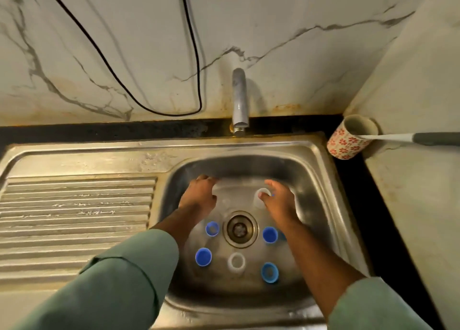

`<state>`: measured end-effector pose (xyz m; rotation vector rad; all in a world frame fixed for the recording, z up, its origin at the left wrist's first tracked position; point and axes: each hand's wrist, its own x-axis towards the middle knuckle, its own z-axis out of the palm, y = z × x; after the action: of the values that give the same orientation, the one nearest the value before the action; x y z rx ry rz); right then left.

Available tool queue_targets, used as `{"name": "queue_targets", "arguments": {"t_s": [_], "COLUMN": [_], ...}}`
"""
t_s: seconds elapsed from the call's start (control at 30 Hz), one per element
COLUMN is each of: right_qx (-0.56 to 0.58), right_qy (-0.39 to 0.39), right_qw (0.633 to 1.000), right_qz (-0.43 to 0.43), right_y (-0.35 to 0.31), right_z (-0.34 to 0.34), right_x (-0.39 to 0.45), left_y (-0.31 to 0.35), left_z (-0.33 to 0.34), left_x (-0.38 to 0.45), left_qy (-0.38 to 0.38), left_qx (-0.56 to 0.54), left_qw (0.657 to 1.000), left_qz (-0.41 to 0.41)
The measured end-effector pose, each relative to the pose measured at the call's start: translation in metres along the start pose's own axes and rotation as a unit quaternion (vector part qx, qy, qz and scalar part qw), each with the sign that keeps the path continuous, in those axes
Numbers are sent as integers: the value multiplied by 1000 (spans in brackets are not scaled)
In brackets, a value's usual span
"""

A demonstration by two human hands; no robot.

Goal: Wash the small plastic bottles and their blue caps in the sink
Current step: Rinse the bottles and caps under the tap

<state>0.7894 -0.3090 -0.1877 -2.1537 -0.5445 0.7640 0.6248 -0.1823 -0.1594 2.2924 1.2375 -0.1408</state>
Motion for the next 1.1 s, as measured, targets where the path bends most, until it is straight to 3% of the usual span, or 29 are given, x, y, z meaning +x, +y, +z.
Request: {"name": "queue_targets", "arguments": {"t_s": [0.1,0.23,0.33,0.43,0.67,0.87,1.0,1.1], "right_qx": [-130,-210,-169,-134,-25,53,32,-60], "right_qy": [-43,-81,-68,-29,1,-8,-28,-60], "right_qw": [990,974,983,989,988,990,990,985], "right_qz": [-23,-30,-21,-61,-154,-127,-131,-150], "right_y": [17,33,33,17,-45,-64,-65,-63], "right_z": [15,31,37,43,48,42,38,36], "right_x": [24,41,45,45,29,13,2,-4], "left_y": [2,22,38,57,85,79,80,83], "left_z": [7,5,-10,-38,-87,-88,-98,-106], "left_x": [22,45,59,73,83,71,76,78], "left_qy": [-16,0,85,195,143,156,115,85], "left_qx": [-22,-79,-155,-245,-207,-304,-233,-193], "left_qw": [999,995,982,948,964,940,966,977], "left_qz": [29,57,67,57,85,-8,-10,-11]}}
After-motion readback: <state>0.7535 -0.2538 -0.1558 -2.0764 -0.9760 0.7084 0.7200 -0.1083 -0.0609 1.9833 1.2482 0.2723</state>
